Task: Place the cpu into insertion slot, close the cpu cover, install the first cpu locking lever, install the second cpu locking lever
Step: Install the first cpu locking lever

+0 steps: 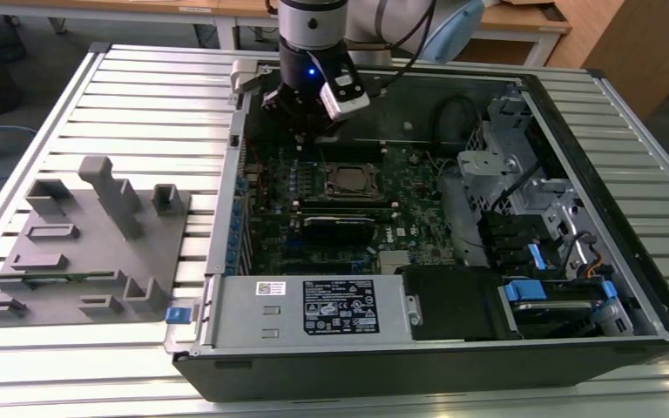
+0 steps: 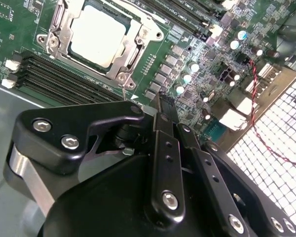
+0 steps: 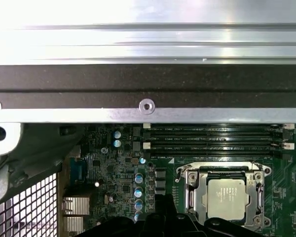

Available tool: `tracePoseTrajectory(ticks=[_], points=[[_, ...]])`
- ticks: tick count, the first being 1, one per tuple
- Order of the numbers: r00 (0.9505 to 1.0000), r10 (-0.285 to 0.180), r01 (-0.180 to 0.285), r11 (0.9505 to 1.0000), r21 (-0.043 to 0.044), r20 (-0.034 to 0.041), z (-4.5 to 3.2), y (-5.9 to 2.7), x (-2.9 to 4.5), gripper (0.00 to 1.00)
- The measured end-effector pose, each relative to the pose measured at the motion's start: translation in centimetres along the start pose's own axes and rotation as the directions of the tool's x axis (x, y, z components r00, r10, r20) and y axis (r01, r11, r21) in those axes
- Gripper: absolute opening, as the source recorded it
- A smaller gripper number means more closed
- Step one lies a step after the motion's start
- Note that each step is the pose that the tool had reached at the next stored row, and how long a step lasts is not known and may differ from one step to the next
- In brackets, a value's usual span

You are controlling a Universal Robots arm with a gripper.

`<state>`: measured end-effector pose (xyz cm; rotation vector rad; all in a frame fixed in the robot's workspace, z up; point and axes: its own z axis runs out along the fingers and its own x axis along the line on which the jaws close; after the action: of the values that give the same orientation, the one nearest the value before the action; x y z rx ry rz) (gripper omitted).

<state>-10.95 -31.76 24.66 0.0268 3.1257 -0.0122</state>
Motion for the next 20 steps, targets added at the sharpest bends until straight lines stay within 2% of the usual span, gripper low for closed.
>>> tracePoseTrajectory(ticks=[11, 12, 15, 16, 20], points=[[1.0000, 0.002, -0.002, 1.0000, -0.0010, 0.0007, -0.99, -0.01, -0.01, 0.11], [1.0000, 0.002, -0.002, 1.0000, -0.0065, 0.0021, -0.99, -0.01, -0.01, 0.11], [1.0000, 0.003, -0.002, 0.9993, -0.0365, 0.0076, -1.00, -0.01, -0.01, 0.11], [1.0000, 0.003, -0.003, 0.9992, -0.0389, 0.0082, -1.00, -0.01, -0.01, 0.11], [1.0000, 0.003, -0.002, 0.9992, -0.0392, 0.0083, -0.98, -0.01, 0.11, 0.11]])
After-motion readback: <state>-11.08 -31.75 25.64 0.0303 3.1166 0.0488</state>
